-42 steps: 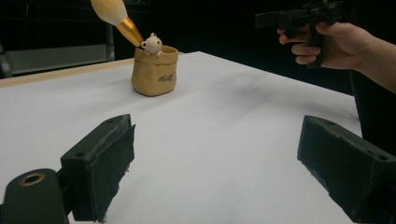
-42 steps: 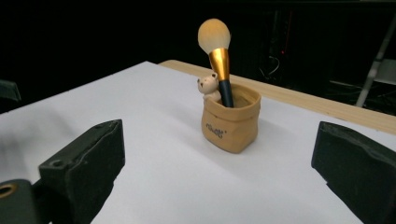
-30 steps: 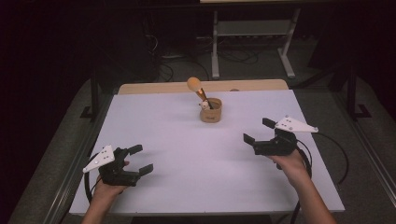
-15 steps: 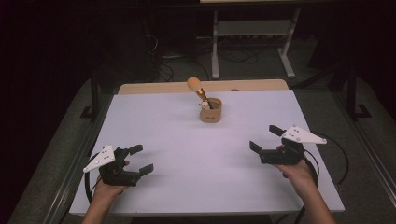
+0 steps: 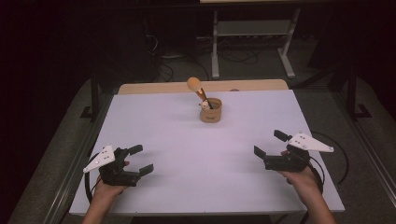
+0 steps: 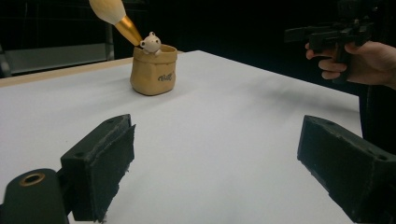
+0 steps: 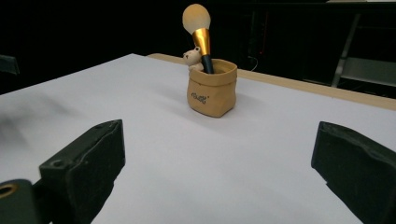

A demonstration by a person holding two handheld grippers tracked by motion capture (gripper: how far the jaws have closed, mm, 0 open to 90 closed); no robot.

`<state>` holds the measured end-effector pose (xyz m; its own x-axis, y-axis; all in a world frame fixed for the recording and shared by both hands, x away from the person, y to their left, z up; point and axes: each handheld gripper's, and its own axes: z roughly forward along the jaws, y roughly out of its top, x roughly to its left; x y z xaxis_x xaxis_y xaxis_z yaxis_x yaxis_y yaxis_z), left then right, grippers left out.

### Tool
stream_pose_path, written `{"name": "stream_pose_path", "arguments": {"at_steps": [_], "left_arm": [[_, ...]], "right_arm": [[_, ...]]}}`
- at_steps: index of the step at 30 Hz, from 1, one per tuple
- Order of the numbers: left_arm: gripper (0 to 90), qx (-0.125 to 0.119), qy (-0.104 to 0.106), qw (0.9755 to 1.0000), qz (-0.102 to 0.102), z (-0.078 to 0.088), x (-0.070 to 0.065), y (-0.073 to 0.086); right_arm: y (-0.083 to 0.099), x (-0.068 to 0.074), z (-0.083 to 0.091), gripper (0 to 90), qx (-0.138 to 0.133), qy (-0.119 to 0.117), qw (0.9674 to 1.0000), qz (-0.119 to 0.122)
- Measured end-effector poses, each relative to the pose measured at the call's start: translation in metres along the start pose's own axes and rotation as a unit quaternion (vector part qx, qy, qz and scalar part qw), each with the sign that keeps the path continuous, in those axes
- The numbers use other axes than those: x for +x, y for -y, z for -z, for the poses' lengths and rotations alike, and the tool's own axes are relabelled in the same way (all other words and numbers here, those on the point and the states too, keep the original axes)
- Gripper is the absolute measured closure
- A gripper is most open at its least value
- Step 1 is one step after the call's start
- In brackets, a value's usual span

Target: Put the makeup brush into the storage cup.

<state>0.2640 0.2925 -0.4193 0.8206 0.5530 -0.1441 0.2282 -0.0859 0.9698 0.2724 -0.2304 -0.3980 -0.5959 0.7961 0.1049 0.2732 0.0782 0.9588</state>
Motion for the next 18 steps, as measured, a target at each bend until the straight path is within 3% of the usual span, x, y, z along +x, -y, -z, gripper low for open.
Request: {"name": "stream_pose_path", "arguments": {"at_steps": [18], "left_arm": [[10.5, -0.001, -0.002, 1.0000, 0.002, 0.001, -0.001, 0.000]], "right_arm": [[0.019, 0.004, 0.019, 2.3, 0.003, 0.012, 0.9999, 0.000]]}}
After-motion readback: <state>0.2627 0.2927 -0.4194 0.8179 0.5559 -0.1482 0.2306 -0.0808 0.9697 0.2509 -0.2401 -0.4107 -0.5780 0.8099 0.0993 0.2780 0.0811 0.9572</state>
